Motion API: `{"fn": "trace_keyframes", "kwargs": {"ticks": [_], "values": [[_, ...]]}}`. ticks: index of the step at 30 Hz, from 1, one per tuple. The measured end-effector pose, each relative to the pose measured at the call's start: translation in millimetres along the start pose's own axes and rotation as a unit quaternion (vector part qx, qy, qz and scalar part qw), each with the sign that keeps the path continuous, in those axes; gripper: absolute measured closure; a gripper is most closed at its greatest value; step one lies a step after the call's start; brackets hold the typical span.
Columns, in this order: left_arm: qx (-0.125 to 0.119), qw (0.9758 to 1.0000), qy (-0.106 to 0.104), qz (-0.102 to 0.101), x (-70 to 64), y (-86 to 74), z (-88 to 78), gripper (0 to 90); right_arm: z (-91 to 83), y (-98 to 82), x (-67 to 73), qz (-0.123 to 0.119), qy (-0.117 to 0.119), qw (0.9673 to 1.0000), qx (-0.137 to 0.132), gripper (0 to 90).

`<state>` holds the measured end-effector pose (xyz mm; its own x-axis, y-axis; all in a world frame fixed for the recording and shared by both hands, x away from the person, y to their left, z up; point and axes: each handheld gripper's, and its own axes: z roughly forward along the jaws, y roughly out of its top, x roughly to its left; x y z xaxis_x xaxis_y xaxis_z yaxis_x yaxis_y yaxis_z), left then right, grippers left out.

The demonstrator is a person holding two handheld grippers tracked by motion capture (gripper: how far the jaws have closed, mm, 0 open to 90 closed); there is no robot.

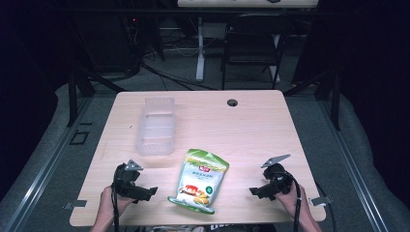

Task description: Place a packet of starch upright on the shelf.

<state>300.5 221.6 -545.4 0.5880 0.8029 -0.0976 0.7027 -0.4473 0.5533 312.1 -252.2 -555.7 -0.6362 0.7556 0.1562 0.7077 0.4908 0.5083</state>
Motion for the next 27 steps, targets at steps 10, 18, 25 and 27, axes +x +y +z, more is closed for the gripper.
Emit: {"fn": "trace_keyframes", "kwargs": {"ticks": [10,18,25,27], "values": [[-0.011,0.9995,-0.025,-0.016,0.2,1.3,-3.8,3.5,1.6,0.7,1.3,-0.005,0.002,1.0,0.002,12.6],[-0.019,0.9991,-0.037,-0.008,-7.1,13.5,-6.3,3.5,1.7,0.9,1.6,-0.004,-0.001,1.0,0.001,12.7],[-0.02,0.9978,-0.063,0.009,-21.2,34.2,2.1,4.2,1.3,0.7,2.1,-0.006,-0.003,1.0,0.003,12.8],[-0.016,0.9975,-0.067,0.017,-24.8,38.8,5.0,4.6,1.2,0.6,2.2,-0.006,-0.004,1.0,0.002,12.8]]}}
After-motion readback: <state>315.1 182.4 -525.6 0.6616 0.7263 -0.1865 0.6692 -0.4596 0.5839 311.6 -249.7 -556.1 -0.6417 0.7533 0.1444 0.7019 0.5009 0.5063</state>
